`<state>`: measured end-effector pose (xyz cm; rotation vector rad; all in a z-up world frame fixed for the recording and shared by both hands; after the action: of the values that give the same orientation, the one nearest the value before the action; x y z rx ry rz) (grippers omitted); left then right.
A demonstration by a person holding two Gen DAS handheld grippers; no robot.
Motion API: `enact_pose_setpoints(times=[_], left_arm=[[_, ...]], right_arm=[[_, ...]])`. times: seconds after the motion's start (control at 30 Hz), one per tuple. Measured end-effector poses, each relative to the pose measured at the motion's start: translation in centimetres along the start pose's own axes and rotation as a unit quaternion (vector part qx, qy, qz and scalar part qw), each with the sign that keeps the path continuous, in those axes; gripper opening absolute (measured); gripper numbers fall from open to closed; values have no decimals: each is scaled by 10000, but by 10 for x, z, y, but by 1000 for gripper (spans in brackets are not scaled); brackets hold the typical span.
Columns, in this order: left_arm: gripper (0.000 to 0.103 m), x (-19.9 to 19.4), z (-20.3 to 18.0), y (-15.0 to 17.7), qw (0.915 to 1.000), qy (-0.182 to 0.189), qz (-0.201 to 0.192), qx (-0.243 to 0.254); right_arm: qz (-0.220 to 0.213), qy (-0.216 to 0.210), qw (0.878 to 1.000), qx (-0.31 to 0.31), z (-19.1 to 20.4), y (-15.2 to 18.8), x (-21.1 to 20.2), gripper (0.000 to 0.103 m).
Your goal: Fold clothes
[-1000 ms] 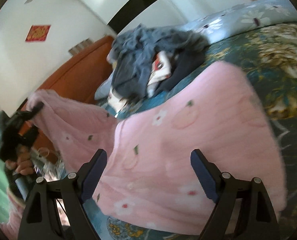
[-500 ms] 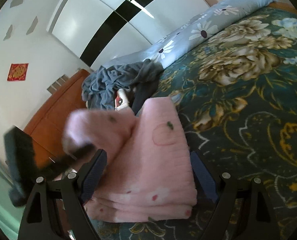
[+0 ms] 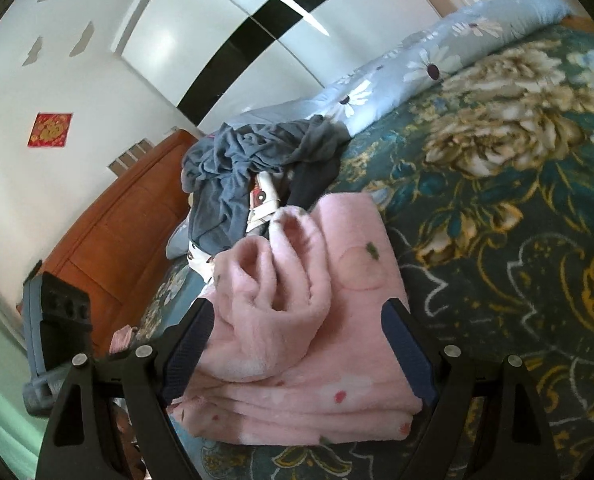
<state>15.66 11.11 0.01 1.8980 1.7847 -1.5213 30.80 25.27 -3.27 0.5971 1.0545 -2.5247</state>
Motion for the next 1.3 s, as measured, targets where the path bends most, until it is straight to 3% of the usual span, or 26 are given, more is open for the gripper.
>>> enact_pose_setpoints(times=[0.1,0.2,0.33,0.4,0.47,0.6,0.77,0.83,0.9,0.97,1.1,1.2,1.3], left_arm=[[67,-28,48,-5,9953,-592,-486,-593],[67,-41,92,4,9844,-1305,-624,-1002],[67,-37,124,32,9794,-1497,-437,-1280],[67,-33,131,43,9801,-1420,-376,-1337],[67,-31,135,53,9819,-1240,-435,-1361],[70,-31,141,62,9841,-1005,-586,-1343],[71,-32,147,67,9853,-721,-703,-1381],[71,-33,147,69,9856,-663,-727,-1374],[72,-34,147,69,9858,-584,-740,-1388],[72,-37,148,69,9857,-397,-770,-1447],[72,-45,149,69,9845,-60,-845,-1537],[73,-47,149,67,9837,167,-873,-1563],[73,-39,151,69,9845,129,-712,-1597]], right_arm=[[112,-30,9987,-501,22,-2,4,86],[375,42,9949,-933,41,-4,26,86],[724,138,9858,-1506,66,-7,54,86],[898,186,9796,-1790,78,-9,68,85],[1070,233,9721,-2072,90,-11,82,76],[1534,463,9660,-2028,82,-17,112,41],[1971,626,9624,-1764,63,-18,137,39],[1984,653,9607,-1827,67,-17,137,37],[1985,665,9597,-1875,70,-16,136,28],[1785,413,9687,-1673,74,-27,123,22],[1241,31,9853,-1176,74,-56,93,18],[798,314,9933,-771,42,-76,70,18],[945,589,9928,-437,13,-69,73,18]])
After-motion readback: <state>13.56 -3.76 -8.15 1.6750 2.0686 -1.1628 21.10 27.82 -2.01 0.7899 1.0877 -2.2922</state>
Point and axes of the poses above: each gripper's, at about its wrist camera, not at the fingertips, and x roughly the way its jaws point, z to its left, y to its underside, the point moved 6 cm from there along x, roughly the way its jaws point, and after that the axes turned 7 degrees about z, right-handed, at the moved point
